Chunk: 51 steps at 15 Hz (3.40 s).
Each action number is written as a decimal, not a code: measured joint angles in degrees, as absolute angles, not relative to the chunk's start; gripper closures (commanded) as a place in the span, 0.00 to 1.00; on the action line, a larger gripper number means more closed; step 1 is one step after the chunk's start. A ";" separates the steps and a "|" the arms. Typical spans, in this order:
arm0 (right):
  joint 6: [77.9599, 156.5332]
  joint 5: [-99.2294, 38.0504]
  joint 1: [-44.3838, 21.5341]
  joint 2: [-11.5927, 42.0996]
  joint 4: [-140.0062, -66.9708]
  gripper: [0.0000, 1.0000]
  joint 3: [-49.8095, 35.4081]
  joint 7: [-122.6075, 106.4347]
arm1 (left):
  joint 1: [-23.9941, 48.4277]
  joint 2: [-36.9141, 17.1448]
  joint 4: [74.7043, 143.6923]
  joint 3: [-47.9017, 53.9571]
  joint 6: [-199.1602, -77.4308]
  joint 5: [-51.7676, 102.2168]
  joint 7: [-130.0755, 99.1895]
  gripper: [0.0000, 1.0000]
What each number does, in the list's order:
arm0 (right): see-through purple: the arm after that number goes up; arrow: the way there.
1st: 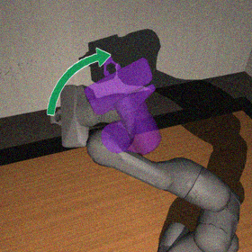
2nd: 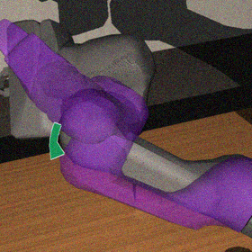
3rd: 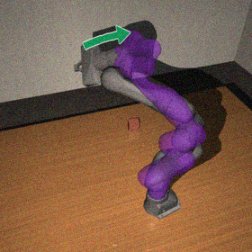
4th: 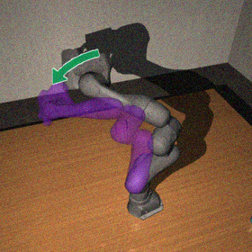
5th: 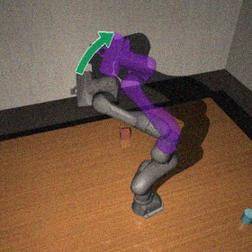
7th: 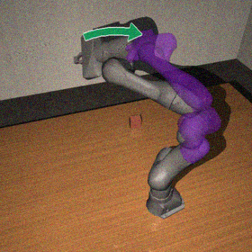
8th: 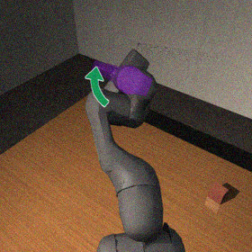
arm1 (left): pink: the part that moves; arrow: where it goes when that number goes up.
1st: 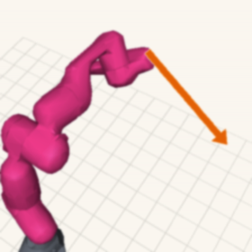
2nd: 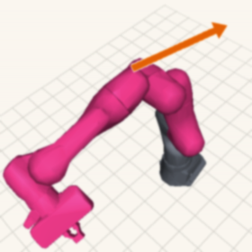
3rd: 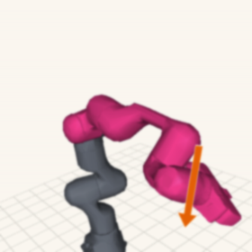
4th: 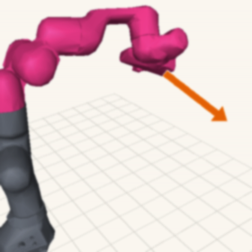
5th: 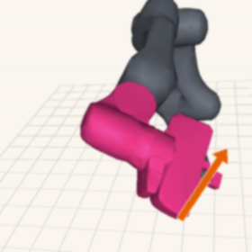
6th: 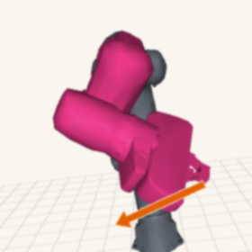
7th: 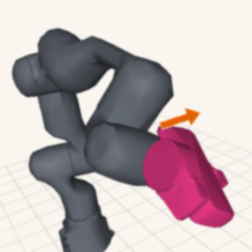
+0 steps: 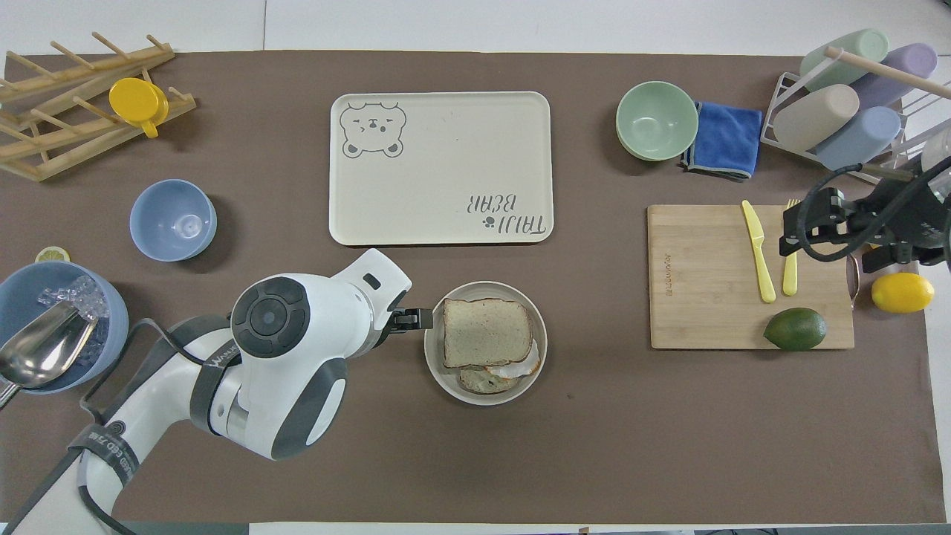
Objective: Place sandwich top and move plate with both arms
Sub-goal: 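Grasp the plate rim with the left gripper while the right gripper rests, then slide the plate with the left gripper onto the bear tray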
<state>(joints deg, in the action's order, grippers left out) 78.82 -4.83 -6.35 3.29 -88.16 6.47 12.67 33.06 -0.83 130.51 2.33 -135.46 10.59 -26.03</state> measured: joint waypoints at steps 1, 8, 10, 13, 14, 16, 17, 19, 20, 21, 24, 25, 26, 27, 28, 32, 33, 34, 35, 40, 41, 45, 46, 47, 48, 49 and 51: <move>78.82 -4.83 -6.35 2.83 -88.69 0.00 6.51 12.56 | 33.31 -1.39 130.89 2.29 -136.26 11.14 -26.04 0.12; 80.15 -4.78 -6.57 1.20 -92.09 0.00 7.81 12.17 | 35.58 -5.07 131.20 2.26 -139.79 12.85 -26.16 0.26; 81.76 -4.73 -6.64 1.15 -92.25 0.00 8.30 12.16 | 36.08 -5.78 131.21 2.32 -140.04 12.96 -26.24 0.34; 83.53 -4.20 -8.87 1.10 -92.26 0.00 11.00 11.73 | 36.89 -6.44 131.21 2.28 -140.58 14.13 -26.28 0.47; 84.08 -3.77 -10.27 1.10 -92.27 0.00 12.46 10.96 | 37.20 -6.55 131.21 2.27 -140.83 14.48 -26.29 0.55; 84.23 -3.41 -11.19 1.10 -92.40 0.00 13.57 9.87 | 37.47 -6.60 131.21 2.31 -140.97 15.03 -26.30 0.71; 84.37 -3.37 -11.18 1.10 -92.46 0.00 13.72 9.58 | 37.50 -6.60 131.21 2.31 -140.99 15.13 -26.31 0.78; 85.38 -3.29 -10.98 1.11 -92.52 0.00 13.94 9.52 | 37.51 -6.60 131.21 2.31 -141.03 15.18 -26.32 0.95; 85.82 -3.27 -10.64 1.11 -92.57 0.00 14.02 9.24 | 37.52 -6.60 131.21 2.31 -141.09 15.20 -26.32 1.00; 85.92 -3.26 -10.27 1.11 -92.62 0.00 14.04 8.37 | 37.53 -6.60 131.20 2.31 -141.20 15.24 -26.32 1.00; 85.93 -3.22 -8.84 1.11 -92.81 0.00 14.05 5.79 | 37.81 -6.17 131.02 2.30 -141.34 15.55 -26.25 1.00; 85.93 -3.22 -8.52 1.11 -92.82 0.00 14.01 5.25 | 37.81 -6.21 131.02 2.22 -141.37 15.63 -26.25 1.00; 85.93 -3.22 -8.46 1.11 -92.82 0.00 13.92 5.08 | 37.81 -6.24 131.02 2.14 -141.38 15.68 -26.25 1.00; 85.93 -3.22 -8.46 1.11 -92.83 0.00 13.67 5.08 | 37.81 -6.25 130.99 2.07 -141.39 15.69 -26.25 1.00; 85.93 -3.22 -8.47 1.11 -92.83 0.00 13.36 5.08 | 37.80 -6.25 130.92 1.99 -141.39 15.69 -26.25 1.00; 85.95 -3.22 -8.46 1.11 -92.83 0.00 12.98 5.08 | 36.94 -6.01 129.65 1.65 -140.61 15.69 -26.11 1.00; 85.95 -3.22 -8.46 1.11 -92.83 0.00 12.98 5.08 | 36.47 -5.87 128.59 1.59 -139.25 15.69 -26.10 1.00; 85.96 -3.22 -8.42 1.11 -92.83 0.00 12.98 5.08 | 35.91 -5.75 127.30 1.48 -137.50 15.69 -26.10 1.00; 85.96 -3.22 -8.28 1.11 -92.83 0.00 12.92 5.08 | 35.22 -5.61 125.83 1.44 -135.70 15.69 -26.10 1.00; 85.96 -3.22 -4.44 1.11 -92.82 0.00 8.28 5.08 | 30.31 -5.97 116.62 1.25 -128.17 18.20 -25.61 1.00; 85.96 -3.22 -4.29 1.11 -92.82 0.00 8.01 5.08 | 29.27 -6.62 114.56 1.21 -127.18 18.56 -25.54 1.00; 86.01 -2.95 -4.25 1.10 -92.82 0.00 7.33 3.64 | 25.28 -12.69 103.43 1.07 -122.54 20.43 -25.33 1.00; 86.10 -2.51 -4.26 1.10 -92.81 0.00 6.81 3.32 | 24.60 -14.78 100.66 1.06 -122.18 20.80 -25.33 1.00; 86.21 -1.26 -4.25 1.09 -92.79 0.00 6.08 3.08 | 23.99 -16.82 98.38 1.04 -122.03 20.99 -25.33 1.00; 86.31 0.07 -4.20 1.09 -92.77 0.00 5.06 2.95 | 23.52 -18.79 96.69 1.04 -121.96 21.19 -25.33 1.00; 86.43 0.75 -4.11 1.08 -92.73 0.00 3.98 2.94 | 23.10 -20.86 95.06 0.97 -121.96 21.48 -25.32 1.00; 86.57 0.98 -4.00 1.06 -92.54 0.00 3.03 2.94 | 22.00 -25.51 90.97 0.89 -122.16 21.74 -25.32 1.00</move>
<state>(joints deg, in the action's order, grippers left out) 86.57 0.98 -4.00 1.06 -92.54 3.03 2.94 22.00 -25.51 90.97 0.89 -122.16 21.74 -25.32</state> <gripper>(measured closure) 0.000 0.952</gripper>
